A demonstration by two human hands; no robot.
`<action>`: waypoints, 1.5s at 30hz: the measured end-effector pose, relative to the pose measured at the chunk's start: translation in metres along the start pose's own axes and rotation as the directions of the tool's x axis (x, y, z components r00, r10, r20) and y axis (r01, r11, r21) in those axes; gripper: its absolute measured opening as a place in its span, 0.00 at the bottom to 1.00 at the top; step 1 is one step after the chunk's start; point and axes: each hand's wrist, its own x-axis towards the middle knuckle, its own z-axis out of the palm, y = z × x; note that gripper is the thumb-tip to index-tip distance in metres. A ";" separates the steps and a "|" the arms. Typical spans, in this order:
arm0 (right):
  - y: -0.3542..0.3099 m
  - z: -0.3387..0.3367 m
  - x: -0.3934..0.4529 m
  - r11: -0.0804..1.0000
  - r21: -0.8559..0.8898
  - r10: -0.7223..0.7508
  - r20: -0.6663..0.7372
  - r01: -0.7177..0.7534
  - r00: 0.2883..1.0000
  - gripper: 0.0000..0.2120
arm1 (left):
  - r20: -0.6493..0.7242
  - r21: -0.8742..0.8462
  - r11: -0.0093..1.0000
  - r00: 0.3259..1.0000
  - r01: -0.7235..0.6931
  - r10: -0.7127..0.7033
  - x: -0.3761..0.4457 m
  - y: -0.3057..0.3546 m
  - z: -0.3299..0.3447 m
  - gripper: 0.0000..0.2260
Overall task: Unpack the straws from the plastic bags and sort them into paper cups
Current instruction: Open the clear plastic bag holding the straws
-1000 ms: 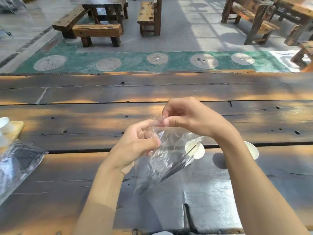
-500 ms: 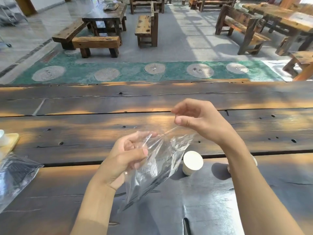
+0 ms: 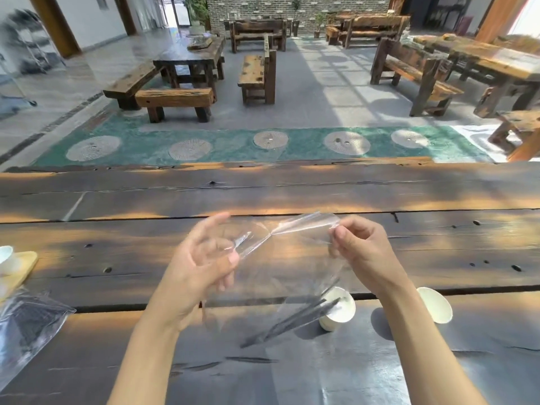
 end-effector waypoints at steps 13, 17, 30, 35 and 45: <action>-0.057 0.018 0.011 0.975 -0.120 -0.169 0.130 0.185 0.977 0.07 | 0.385 0.861 0.122 0.789 -0.494 0.480 0.028 0.058 0.005 0.19; -0.067 0.019 0.011 0.956 -0.190 -0.208 0.091 0.222 0.974 0.08 | 0.512 0.712 0.234 0.718 -0.662 0.472 0.034 0.067 0.008 0.13; -0.050 0.023 0.008 0.936 -0.263 -0.228 0.058 0.235 0.972 0.16 | -0.001 0.467 0.803 0.908 -0.371 0.420 0.051 0.036 0.027 0.08; -0.044 0.027 0.006 0.923 -0.305 -0.223 0.066 0.233 0.973 0.14 | 0.009 0.401 0.876 0.957 -0.268 0.289 0.044 0.040 0.025 0.09; -0.044 0.033 0.003 0.903 -0.361 -0.223 0.072 0.234 0.972 0.11 | 0.319 0.827 0.308 0.844 -0.471 0.432 0.041 0.041 0.021 0.14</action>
